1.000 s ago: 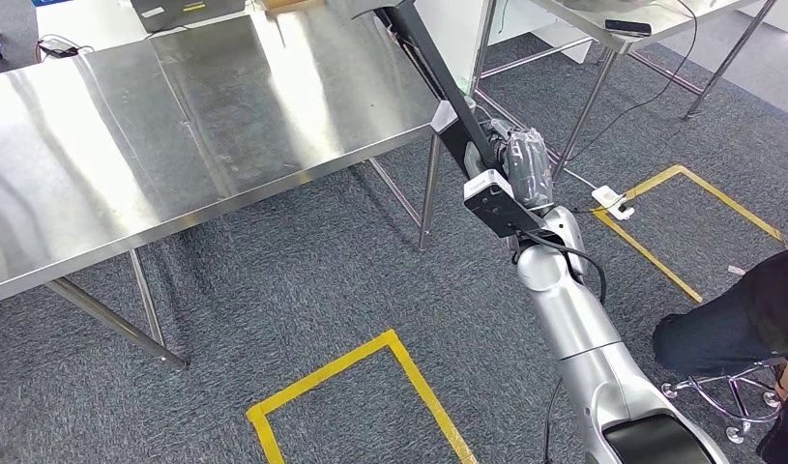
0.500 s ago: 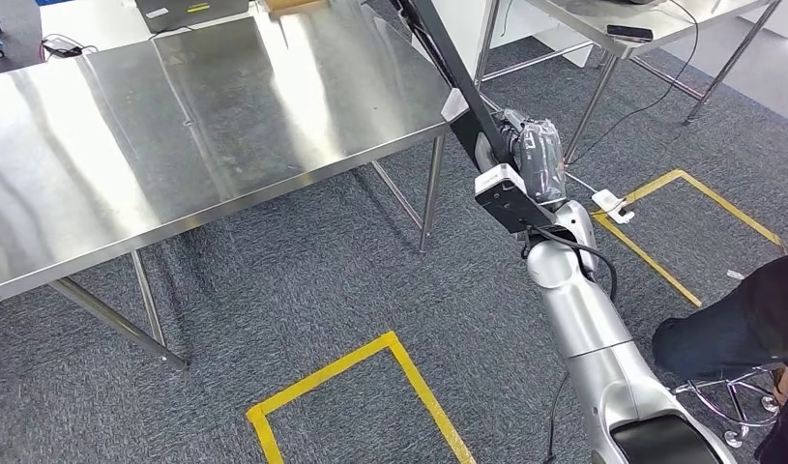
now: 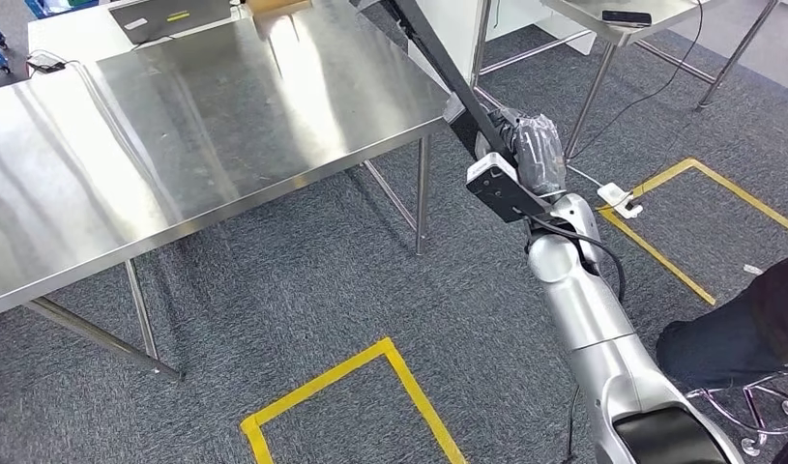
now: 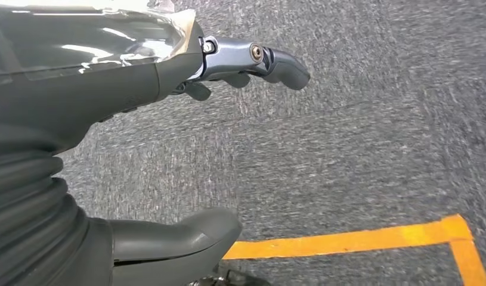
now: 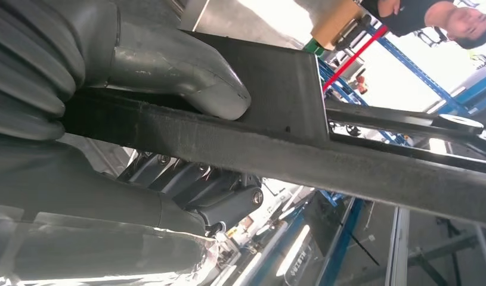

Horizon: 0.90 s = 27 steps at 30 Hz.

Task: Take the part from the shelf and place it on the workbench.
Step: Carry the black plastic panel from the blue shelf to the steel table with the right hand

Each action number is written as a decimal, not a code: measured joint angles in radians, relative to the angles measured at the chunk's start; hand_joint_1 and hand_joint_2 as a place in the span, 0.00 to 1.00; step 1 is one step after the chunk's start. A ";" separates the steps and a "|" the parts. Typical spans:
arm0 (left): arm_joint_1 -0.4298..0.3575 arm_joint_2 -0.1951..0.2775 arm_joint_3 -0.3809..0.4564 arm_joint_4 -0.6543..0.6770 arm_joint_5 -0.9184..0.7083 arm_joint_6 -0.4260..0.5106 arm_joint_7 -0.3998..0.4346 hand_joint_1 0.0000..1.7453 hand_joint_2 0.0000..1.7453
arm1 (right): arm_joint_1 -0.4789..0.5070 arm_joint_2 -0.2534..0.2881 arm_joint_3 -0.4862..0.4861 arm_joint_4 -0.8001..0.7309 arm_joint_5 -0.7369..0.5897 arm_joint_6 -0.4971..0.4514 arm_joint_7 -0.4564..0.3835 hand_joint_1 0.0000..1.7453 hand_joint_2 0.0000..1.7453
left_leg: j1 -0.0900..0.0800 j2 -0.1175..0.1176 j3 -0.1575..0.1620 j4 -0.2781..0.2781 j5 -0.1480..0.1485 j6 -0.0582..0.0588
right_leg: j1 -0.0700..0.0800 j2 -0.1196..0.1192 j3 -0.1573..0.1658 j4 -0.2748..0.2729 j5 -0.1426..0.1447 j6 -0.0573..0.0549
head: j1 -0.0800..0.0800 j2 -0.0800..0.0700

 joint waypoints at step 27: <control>0.015 -0.004 0.009 0.000 0.002 0.001 -0.004 0.00 1.00 | -0.038 0.006 0.025 0.085 0.049 0.021 0.001 1.00 1.00 | -0.025 -0.010 0.226 -0.233 0.002 0.034 | -0.006 -0.022 -0.074 -0.009 0.085 0.049 | -0.001 0.000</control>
